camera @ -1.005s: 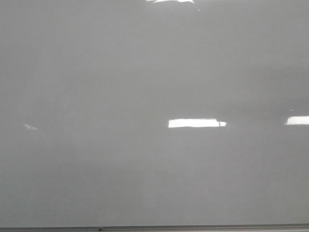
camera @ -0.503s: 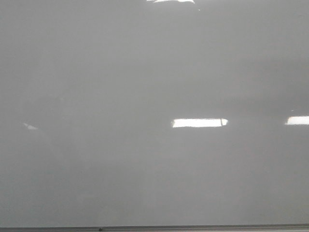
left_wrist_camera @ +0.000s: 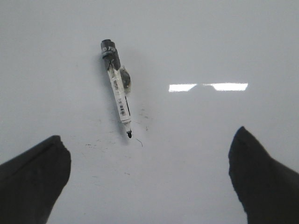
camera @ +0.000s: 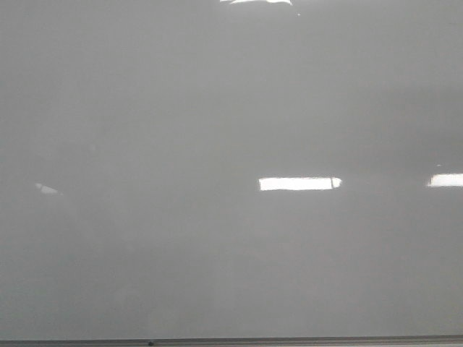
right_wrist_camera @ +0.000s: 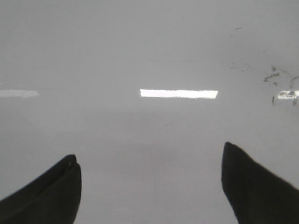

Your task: Write number 5 on whiteboard

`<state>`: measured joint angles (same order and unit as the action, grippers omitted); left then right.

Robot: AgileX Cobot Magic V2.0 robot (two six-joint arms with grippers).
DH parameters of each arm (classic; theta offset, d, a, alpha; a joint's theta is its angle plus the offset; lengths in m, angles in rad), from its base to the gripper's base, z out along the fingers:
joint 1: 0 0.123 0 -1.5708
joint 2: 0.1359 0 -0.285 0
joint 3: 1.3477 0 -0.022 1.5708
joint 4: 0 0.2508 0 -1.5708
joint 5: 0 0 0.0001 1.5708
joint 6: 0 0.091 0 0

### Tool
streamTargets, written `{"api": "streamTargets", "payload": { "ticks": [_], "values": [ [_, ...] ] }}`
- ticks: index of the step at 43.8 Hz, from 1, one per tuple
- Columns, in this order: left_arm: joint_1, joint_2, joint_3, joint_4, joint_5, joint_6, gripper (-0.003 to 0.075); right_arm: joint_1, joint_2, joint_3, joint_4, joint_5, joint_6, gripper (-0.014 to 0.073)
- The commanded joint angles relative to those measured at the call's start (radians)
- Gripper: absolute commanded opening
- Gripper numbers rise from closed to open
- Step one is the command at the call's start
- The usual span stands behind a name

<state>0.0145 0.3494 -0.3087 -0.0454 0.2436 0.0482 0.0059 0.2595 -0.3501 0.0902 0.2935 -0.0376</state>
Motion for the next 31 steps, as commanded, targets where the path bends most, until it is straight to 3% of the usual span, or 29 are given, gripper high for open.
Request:
{"api": "streamTargets", "payload": {
  "ticks": [1, 11, 18, 31],
  "values": [
    [0.002, 0.084, -0.054, -0.009, -0.082, -0.011, 0.0640, -0.006, 0.017, -0.036, -0.002, -0.088, -0.008, 0.0631],
    [0.012, 0.424, -0.190, -0.014, -0.117, -0.100, 0.0640, -0.006, 0.017, -0.036, -0.002, -0.088, -0.008, 0.0631],
    [0.092, 0.653, -0.308, -0.020, -0.185, -0.149, 0.0640, -0.006, 0.017, -0.036, -0.002, -0.088, -0.008, 0.0631],
    [0.109, 0.907, -0.449, -0.026, -0.244, -0.142, 0.0639, -0.006, 0.017, -0.036, -0.002, -0.087, -0.008, 0.0631]
  ]
}}
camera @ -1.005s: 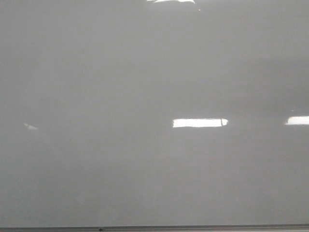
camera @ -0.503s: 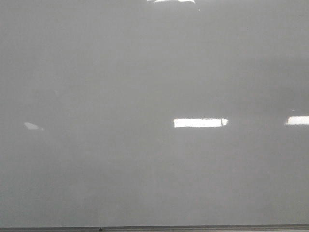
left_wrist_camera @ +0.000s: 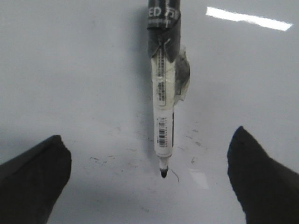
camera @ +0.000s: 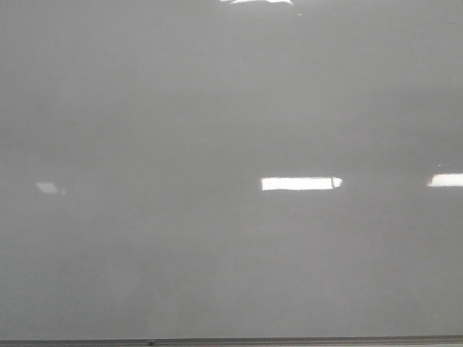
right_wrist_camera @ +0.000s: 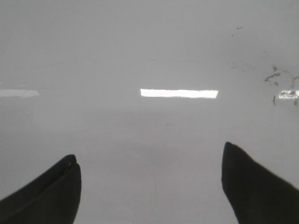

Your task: Write number 5 on whiteboard

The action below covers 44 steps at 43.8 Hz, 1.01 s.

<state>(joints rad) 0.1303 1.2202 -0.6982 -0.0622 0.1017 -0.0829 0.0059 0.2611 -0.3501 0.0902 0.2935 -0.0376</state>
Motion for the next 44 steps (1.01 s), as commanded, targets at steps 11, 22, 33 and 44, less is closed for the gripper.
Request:
{"api": "streamTargets", "payload": {
  "ticks": [11, 22, 33, 44],
  "values": [
    [-0.006, 0.150, -0.099, -0.009, -0.145, -0.011, 0.0633, -0.006, 0.015, -0.036, -0.002, -0.086, -0.008, 0.0631],
    [-0.006, 0.199, -0.099, -0.009, -0.218, -0.011, 0.0460, -0.006, 0.015, -0.036, -0.002, -0.083, -0.008, 0.0631],
    [-0.006, 0.232, -0.099, 0.010, -0.246, -0.011, 0.0214, -0.006, 0.015, -0.036, -0.002, -0.081, -0.008, 0.0631],
    [-0.006, 0.237, -0.099, 0.107, -0.285, -0.011, 0.0004, -0.006, 0.015, -0.036, -0.002, -0.079, -0.008, 0.0631]
  ]
}}
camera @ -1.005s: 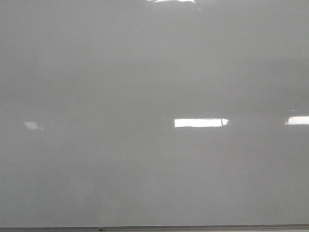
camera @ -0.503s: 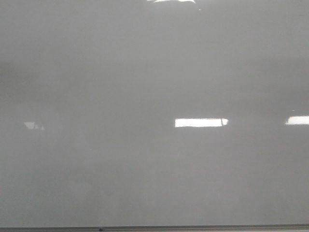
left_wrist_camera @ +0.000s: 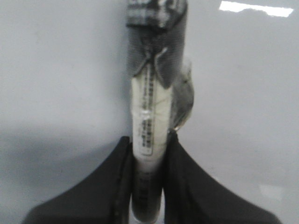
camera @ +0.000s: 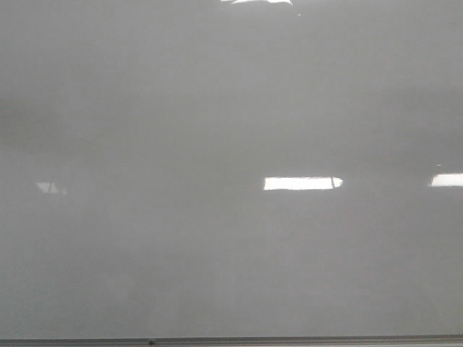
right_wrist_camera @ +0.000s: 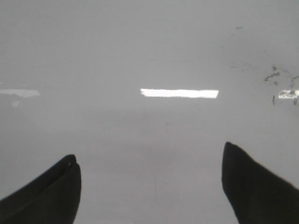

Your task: Write number 5 on whiteboard

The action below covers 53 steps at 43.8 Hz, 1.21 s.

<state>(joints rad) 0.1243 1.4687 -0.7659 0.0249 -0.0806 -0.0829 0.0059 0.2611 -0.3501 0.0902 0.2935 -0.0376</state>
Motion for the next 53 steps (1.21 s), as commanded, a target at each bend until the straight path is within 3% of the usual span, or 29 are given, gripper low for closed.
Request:
{"api": "streamTargets", "payload": {
  "ticks": [1, 9, 15, 25, 30, 39, 45, 53],
  "values": [
    [0.000, -0.012, -0.031, 0.020, -0.095, -0.011, -0.0006, -0.006, 0.015, -0.036, -0.002, -0.079, -0.008, 0.0631],
    [-0.048, -0.057, -0.031, 0.083, 0.081, -0.011, -0.0020, -0.006, 0.015, -0.036, -0.002, -0.079, -0.008, 0.0631],
    [-0.145, -0.092, -0.074, 0.117, 0.333, 0.003, -0.0020, -0.006, 0.015, -0.036, -0.002, -0.081, -0.008, 0.0631],
    [-0.438, -0.097, -0.174, 0.118, 0.709, 0.379, -0.0020, -0.006, 0.015, -0.036, -0.002, -0.081, -0.008, 0.0631],
    [-0.585, -0.097, -0.184, 0.118, 0.764, 0.529, -0.0020, -0.006, 0.015, -0.036, -0.002, -0.080, -0.008, 0.0631],
    [-0.813, -0.097, -0.189, 0.157, 0.795, 0.620, -0.0020, -0.005, 0.017, -0.041, -0.002, -0.031, -0.008, 0.0631],
    [-0.886, -0.097, -0.199, 0.160, 0.840, 0.620, -0.0020, 0.030, 0.061, -0.094, 0.004, 0.055, -0.022, 0.0631],
    [-0.934, -0.097, -0.208, 0.160, 0.843, 0.620, -0.0020, 0.184, 0.240, -0.221, 0.029, 0.193, -0.184, 0.0631]
  ]
}}
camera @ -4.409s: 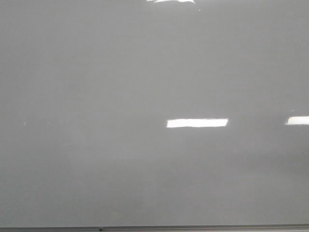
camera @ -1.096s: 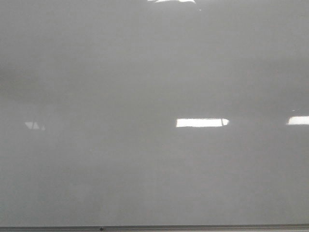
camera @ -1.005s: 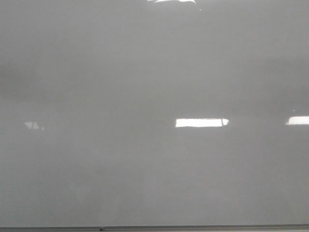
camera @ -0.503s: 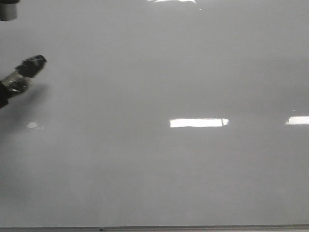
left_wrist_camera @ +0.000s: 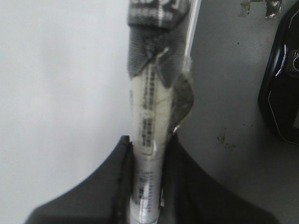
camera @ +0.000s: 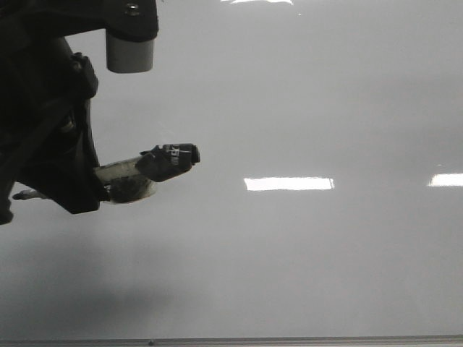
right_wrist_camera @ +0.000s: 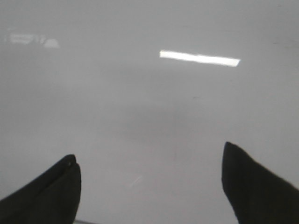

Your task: Write number 5 on whiteboard

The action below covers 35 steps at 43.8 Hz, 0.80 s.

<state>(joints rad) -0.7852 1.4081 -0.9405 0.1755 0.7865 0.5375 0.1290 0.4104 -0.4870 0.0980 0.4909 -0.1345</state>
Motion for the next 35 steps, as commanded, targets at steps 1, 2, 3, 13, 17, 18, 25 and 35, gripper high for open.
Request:
{"api": "streamTargets", "payload": {
  "ticks": [1, 2, 3, 13, 17, 18, 25, 35],
  "values": [
    [-0.027, -0.036, -0.033, 0.009, -0.024, -0.001, -0.0020, 0.085, 0.117, -0.101, 0.027, 0.006, -0.103, 0.0631],
    [-0.033, -0.036, -0.033, 0.009, -0.024, -0.001, -0.0020, 0.110, 0.152, -0.119, 0.036, 0.029, -0.137, 0.0631],
    [-0.036, -0.036, -0.033, 0.009, -0.024, -0.001, -0.0020, 0.136, 0.178, -0.137, 0.039, 0.048, -0.166, 0.0631],
    [-0.049, -0.036, -0.033, 0.007, -0.024, 0.001, -0.0020, 0.448, 0.447, -0.326, 0.056, 0.177, -0.348, 0.0631],
    [-0.049, -0.036, -0.033, 0.007, -0.024, 0.001, -0.0020, 0.541, 0.552, -0.383, 0.056, 0.176, -0.367, 0.0631],
    [-0.049, -0.036, -0.033, 0.007, -0.024, 0.001, -0.0020, 0.563, 0.575, -0.400, 0.056, 0.175, -0.370, 0.0631],
    [-0.049, -0.036, -0.033, 0.007, -0.024, 0.001, -0.0020, 0.638, 0.741, -0.494, 0.056, 0.159, -0.394, 0.0631],
    [-0.049, -0.036, -0.033, 0.007, -0.024, 0.001, -0.0020, 0.658, 0.907, -0.578, 0.109, 0.107, -0.459, 0.0631]
  ]
}}
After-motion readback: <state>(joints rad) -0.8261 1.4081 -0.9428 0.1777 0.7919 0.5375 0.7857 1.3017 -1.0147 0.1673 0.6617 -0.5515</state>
